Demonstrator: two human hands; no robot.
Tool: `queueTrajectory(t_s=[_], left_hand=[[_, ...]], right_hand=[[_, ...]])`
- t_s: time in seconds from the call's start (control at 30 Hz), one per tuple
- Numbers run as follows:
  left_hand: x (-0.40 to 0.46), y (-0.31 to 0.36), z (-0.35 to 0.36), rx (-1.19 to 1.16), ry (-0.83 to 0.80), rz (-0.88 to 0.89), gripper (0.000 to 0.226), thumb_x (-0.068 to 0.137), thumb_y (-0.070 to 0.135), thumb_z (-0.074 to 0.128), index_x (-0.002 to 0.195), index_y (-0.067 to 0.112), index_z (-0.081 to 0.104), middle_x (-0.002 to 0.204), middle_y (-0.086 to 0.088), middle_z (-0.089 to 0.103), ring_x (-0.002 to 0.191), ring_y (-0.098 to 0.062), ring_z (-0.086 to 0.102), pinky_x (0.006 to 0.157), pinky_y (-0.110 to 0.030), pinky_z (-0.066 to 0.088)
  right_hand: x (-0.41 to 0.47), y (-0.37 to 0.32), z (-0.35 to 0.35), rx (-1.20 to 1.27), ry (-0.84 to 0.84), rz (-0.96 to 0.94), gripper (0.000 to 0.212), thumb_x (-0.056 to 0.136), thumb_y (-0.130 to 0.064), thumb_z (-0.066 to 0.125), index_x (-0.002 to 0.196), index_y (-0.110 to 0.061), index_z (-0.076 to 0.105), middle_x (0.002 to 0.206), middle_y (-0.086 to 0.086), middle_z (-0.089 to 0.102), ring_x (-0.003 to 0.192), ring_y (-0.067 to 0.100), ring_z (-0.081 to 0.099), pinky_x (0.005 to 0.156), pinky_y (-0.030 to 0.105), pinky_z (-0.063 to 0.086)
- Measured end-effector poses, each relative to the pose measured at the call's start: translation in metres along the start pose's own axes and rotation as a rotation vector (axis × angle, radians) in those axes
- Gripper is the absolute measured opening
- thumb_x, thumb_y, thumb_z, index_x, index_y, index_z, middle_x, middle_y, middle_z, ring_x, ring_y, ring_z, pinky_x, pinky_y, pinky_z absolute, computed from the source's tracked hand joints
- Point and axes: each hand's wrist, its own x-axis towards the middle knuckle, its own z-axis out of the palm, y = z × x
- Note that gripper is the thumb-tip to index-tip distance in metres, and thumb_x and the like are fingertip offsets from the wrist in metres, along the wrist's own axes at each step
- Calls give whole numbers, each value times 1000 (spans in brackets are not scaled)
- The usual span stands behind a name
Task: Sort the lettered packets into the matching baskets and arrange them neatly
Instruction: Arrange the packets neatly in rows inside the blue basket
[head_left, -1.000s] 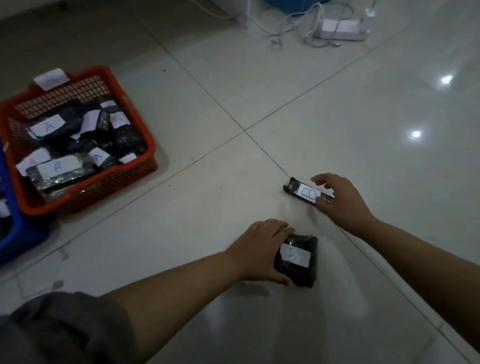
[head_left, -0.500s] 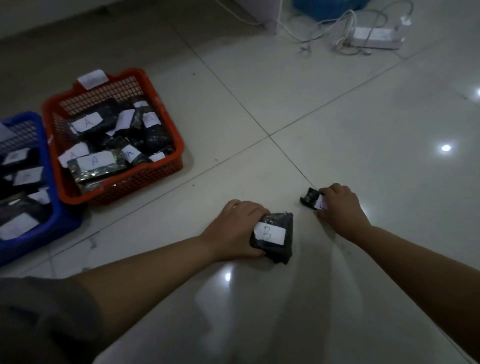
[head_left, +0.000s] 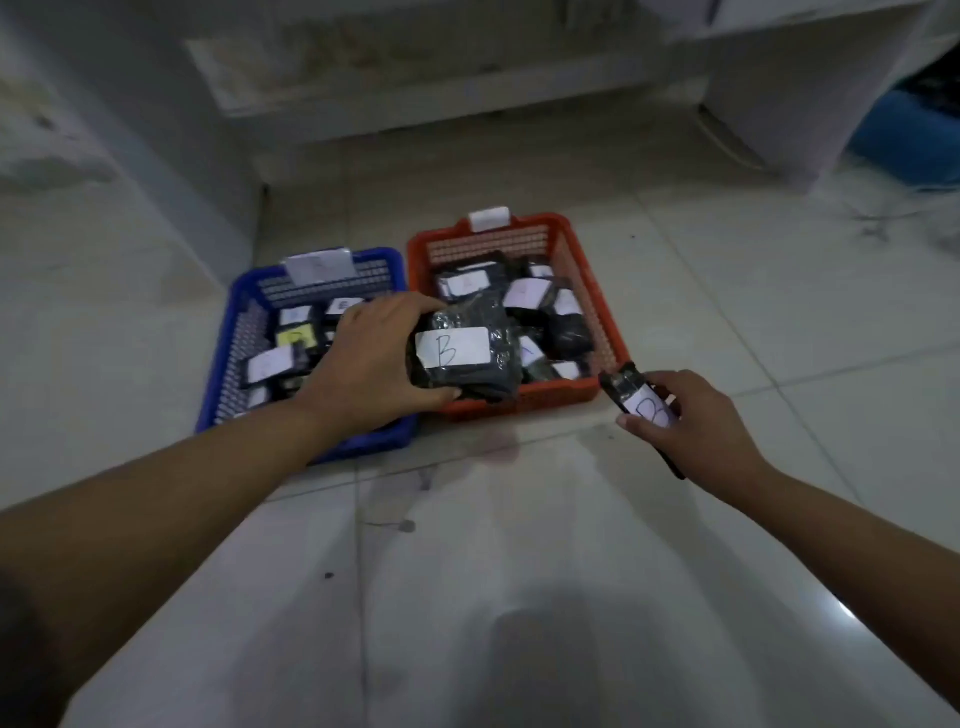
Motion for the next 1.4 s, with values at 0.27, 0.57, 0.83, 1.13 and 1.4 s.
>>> queueTrajectory(t_s=[0.27,0.57,0.83,1.13,1.4], left_hand=[[-79,-149,-7,26,154,-351,72,59,52,66,121,21,48,116,2,56,112,-20,49,95,-36,29],[-54,-219,5,-258,210,-472,70,57,36,81,118,18,54,113,-1,60,105,-19,53,92,-39,43],[40,-272,17,-325,42,-436,75,63,27,84,127,14,47,122,-6,50,115,-21,43,95,-31,35],[75,-282,44,-324,-213,-440,74,64,27,83,128,17,48,123,-2,49,114,-18,42,98,-32,34],[87,-280,69,-264,-234,-443,74,64,26,83,130,21,49,130,-2,47,122,-19,39,106,-40,34]], right_hand=[[77,-159,102,99,-58,-92,52,77,-30,74,121,-13,53,104,0,62,92,12,54,79,23,41],[146,-238,167,55,-154,128,55,75,-32,76,117,-11,47,107,11,62,89,21,57,73,32,46],[161,-224,221,-168,-176,115,50,78,-34,71,112,-8,45,110,14,60,100,29,56,76,34,48],[195,-241,228,-325,-299,49,57,80,-40,69,118,-6,44,114,12,60,102,27,59,74,31,47],[189,-218,213,-94,-444,-54,52,72,-35,78,97,-17,36,77,-11,49,64,1,45,45,14,33]])
